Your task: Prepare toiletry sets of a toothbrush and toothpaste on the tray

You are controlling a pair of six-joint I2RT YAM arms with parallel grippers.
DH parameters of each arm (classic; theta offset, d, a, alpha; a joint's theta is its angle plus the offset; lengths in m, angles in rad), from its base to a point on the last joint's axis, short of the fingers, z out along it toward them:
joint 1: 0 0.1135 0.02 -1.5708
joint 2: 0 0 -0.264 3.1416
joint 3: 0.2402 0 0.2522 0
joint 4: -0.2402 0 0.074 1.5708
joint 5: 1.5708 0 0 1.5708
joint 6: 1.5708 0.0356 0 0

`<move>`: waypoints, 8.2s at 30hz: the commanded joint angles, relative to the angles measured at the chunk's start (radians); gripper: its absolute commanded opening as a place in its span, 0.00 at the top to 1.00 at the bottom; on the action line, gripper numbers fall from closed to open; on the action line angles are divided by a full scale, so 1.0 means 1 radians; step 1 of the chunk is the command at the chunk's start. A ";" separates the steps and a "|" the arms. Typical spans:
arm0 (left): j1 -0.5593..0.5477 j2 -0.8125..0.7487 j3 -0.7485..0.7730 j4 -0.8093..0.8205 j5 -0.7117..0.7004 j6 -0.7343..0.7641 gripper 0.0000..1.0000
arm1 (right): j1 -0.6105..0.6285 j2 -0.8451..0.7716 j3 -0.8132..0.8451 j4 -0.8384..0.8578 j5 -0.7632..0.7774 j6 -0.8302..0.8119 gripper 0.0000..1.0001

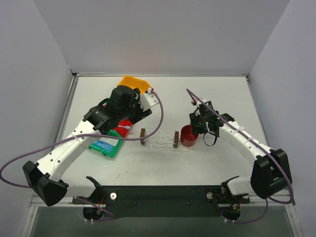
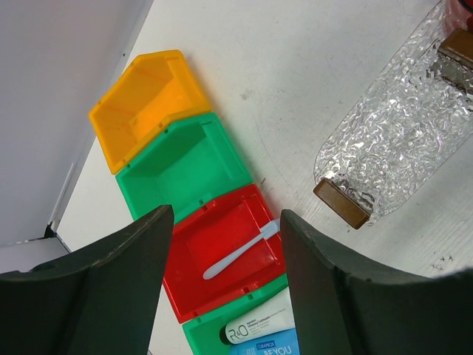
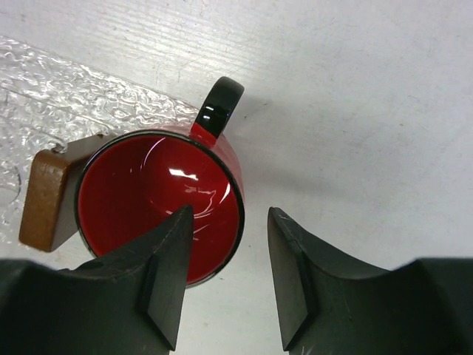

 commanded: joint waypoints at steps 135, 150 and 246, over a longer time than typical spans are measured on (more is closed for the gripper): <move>0.439 -0.349 -0.221 0.027 0.348 -0.010 0.25 | 0.001 0.304 0.331 -0.445 -0.058 -0.141 1.00; 0.439 -0.324 -0.239 0.052 0.344 -0.021 0.26 | -0.009 0.253 0.295 -0.405 -0.047 -0.059 1.00; 0.446 -0.188 -0.291 -0.011 0.337 0.071 0.13 | -0.023 -0.103 0.370 -0.391 -0.222 -0.257 0.41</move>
